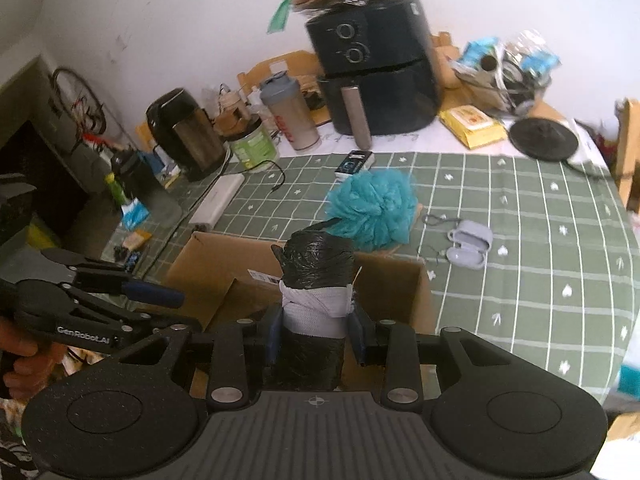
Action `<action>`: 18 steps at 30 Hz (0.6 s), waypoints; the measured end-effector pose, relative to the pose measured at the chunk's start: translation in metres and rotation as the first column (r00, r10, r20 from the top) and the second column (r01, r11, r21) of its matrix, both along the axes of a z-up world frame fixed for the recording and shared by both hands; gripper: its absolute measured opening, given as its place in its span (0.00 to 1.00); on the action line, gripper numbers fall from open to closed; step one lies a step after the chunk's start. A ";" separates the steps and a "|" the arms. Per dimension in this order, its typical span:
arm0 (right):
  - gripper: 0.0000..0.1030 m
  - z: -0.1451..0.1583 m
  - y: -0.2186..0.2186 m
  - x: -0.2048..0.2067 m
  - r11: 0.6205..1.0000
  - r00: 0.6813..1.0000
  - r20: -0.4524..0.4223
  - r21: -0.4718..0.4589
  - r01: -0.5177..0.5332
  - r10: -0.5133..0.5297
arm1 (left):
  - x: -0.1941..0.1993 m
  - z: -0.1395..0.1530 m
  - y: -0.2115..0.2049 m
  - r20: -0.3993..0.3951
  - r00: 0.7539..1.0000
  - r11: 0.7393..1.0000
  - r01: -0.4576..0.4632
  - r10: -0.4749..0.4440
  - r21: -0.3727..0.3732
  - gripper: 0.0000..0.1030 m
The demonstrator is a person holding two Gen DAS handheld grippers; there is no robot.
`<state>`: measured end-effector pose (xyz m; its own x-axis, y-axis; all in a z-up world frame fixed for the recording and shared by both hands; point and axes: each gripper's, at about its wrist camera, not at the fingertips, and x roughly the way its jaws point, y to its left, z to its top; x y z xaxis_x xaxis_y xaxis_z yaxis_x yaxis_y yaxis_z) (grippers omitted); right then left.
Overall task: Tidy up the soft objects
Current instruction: 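Lower the black rolled item into the cardboard box with the right gripper, then open the right gripper to release the black item into the box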
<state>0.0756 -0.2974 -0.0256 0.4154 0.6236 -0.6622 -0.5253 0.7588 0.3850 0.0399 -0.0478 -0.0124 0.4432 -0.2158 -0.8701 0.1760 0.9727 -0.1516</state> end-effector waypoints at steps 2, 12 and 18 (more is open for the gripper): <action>0.37 0.005 0.008 0.003 0.999 0.999 0.016 -0.028 -0.034 0.034 | -0.003 0.003 0.003 0.013 1.000 1.000 -0.022 0.022 -0.003 0.47; 0.94 -0.003 0.037 0.002 0.986 0.993 0.026 -0.125 -0.110 0.114 | -0.015 0.008 0.020 0.046 0.990 0.991 -0.135 0.135 -0.007 0.48; 1.00 -0.010 0.034 -0.002 0.988 0.995 0.012 -0.127 -0.093 0.095 | -0.019 0.007 0.023 0.063 0.984 0.985 -0.169 0.168 0.019 0.65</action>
<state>0.0732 -0.2634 -0.0358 0.3718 0.5724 -0.7309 -0.6025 0.7477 0.2791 0.0213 -0.0250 -0.0055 0.5237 -0.1131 -0.8444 0.0174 0.9924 -0.1221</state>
